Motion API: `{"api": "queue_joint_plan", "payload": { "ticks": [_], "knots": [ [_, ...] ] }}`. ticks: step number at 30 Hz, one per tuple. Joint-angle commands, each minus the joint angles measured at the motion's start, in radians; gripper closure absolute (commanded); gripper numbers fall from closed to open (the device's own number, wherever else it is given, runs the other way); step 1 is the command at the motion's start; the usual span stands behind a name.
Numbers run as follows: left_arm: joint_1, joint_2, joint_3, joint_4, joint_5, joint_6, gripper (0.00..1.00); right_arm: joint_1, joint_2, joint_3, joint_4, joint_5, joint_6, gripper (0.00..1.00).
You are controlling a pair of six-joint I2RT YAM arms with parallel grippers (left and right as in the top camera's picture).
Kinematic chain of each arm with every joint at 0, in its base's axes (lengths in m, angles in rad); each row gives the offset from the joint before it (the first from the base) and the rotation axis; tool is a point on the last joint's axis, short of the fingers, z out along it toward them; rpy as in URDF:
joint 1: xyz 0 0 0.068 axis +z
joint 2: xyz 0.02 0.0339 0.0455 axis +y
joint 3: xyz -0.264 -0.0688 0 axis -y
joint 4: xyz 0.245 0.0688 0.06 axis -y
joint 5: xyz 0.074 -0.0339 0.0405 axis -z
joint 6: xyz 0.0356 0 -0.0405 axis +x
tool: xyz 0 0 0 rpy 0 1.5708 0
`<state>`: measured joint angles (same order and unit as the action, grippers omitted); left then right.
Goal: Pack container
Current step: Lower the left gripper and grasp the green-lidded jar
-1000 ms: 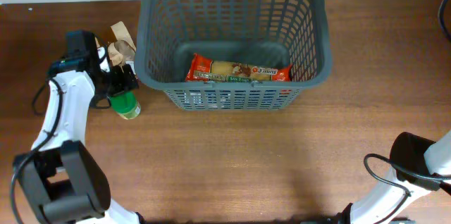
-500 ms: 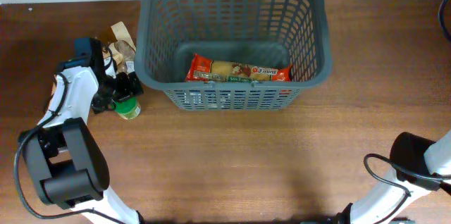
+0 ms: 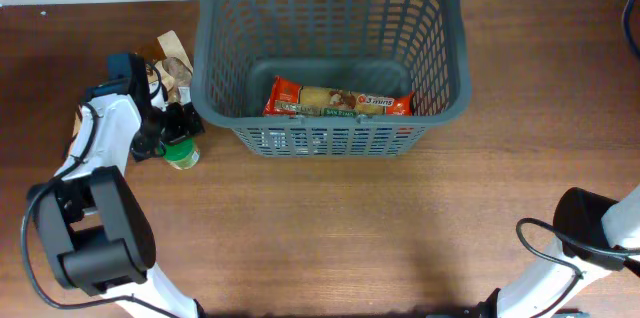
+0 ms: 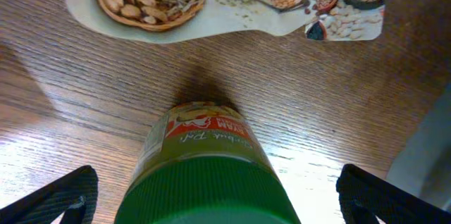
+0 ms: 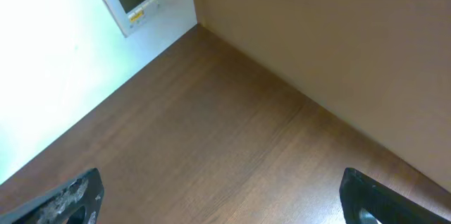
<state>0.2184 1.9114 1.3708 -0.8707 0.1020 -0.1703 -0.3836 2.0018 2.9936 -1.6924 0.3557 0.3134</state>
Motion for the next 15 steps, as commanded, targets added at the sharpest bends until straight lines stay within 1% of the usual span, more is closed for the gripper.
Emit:
{"api": "queue_joint_plan", "payload": {
  "ticks": [1, 11, 12, 14, 15],
  "knots": [
    [-0.002, 0.055, 0.013, 0.001, 0.018, -0.009, 0.01, -0.003, 0.002, 0.0, -0.006, 0.015, 0.006, 0.01],
    [-0.003, 0.082, 0.013, 0.001, 0.018, -0.009, 0.01, -0.003, 0.002, 0.0, -0.006, 0.015, 0.006, 0.01],
    [-0.002, 0.082, 0.013, 0.001, 0.018, -0.009, 0.08, -0.003, 0.002, 0.0, -0.006, 0.015, 0.006, 0.01],
    [-0.003, 0.082, 0.013, 0.001, 0.018, -0.009, 0.38, -0.003, 0.002, 0.0, -0.006, 0.015, 0.006, 0.01],
    [-0.002, 0.082, 0.013, 0.001, 0.018, -0.009, 0.55, -0.003, 0.002, 0.0, -0.006, 0.015, 0.006, 0.01]
  ]
}}
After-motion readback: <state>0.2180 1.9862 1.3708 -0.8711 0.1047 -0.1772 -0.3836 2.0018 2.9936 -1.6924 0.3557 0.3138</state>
